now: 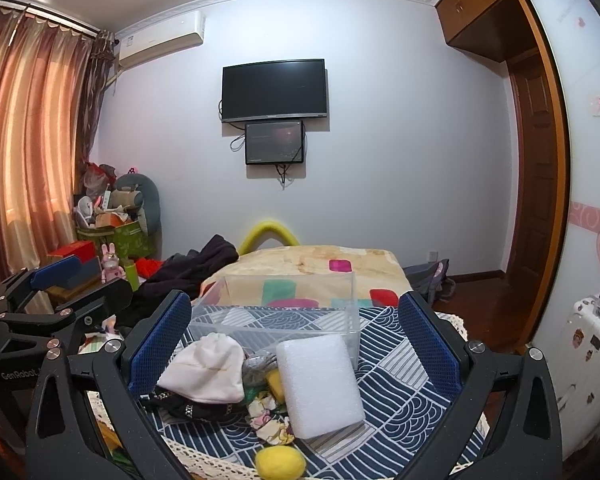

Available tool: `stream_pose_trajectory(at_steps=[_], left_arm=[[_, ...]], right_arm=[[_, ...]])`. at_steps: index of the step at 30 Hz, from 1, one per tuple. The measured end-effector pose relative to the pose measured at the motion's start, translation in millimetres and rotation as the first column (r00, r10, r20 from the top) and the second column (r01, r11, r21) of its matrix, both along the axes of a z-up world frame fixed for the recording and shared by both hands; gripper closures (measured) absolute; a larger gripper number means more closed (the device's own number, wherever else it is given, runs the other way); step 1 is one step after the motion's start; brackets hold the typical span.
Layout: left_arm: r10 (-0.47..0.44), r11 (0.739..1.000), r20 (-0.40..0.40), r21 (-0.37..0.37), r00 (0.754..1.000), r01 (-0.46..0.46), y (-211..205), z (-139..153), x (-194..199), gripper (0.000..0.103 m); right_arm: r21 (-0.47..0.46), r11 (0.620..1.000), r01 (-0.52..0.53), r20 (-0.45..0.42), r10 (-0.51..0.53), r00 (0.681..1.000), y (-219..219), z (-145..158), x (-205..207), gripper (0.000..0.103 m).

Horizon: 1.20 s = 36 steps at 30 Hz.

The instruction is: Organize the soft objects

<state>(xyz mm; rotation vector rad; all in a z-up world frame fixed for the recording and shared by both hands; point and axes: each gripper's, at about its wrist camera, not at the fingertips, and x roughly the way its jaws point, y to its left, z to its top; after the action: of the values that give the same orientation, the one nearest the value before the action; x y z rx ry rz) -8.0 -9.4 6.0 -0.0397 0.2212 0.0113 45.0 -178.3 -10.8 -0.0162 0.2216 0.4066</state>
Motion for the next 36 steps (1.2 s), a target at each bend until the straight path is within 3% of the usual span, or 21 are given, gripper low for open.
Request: stream_pose_trajectory(at_steps=[14, 21, 25, 27, 36], left_arm=[[-0.027, 1.000, -0.004, 0.009, 1.000, 0.027, -2.1, -0.3, 1.1, 0.000], [-0.032, 0.999, -0.045, 0.016, 0.998, 0.033, -2.4, -11.3, 13.6, 0.000], [-0.017, 1.000, -0.112, -0.012, 0.994, 0.016, 4.5, -25.8, 32.6, 0.001], [-0.023, 1.000, -0.154, -0.025, 0.988, 0.019, 6.6, -35.0, 43.9, 0.011], [-0.059, 0.996, -0.322, -0.088, 0.945, 0.033, 13.1, -78.9, 91.8, 0.019]], right_arm=[[0.015, 1.000, -0.012, -0.013, 0.013, 1.000, -2.8, -5.2, 6.7, 0.000], [0.018, 1.000, -0.018, -0.049, 0.019, 0.999, -13.0, -16.9, 19.7, 0.000], [0.030, 0.999, -0.024, -0.107, 0.027, 0.994, -19.5, -30.2, 34.3, 0.000], [0.028, 0.999, -0.031, -0.142, 0.035, 0.989, -19.7, -39.4, 41.9, 0.000], [0.023, 0.997, -0.079, -0.301, 0.082, 0.950, -17.9, -77.9, 73.0, 0.000]])
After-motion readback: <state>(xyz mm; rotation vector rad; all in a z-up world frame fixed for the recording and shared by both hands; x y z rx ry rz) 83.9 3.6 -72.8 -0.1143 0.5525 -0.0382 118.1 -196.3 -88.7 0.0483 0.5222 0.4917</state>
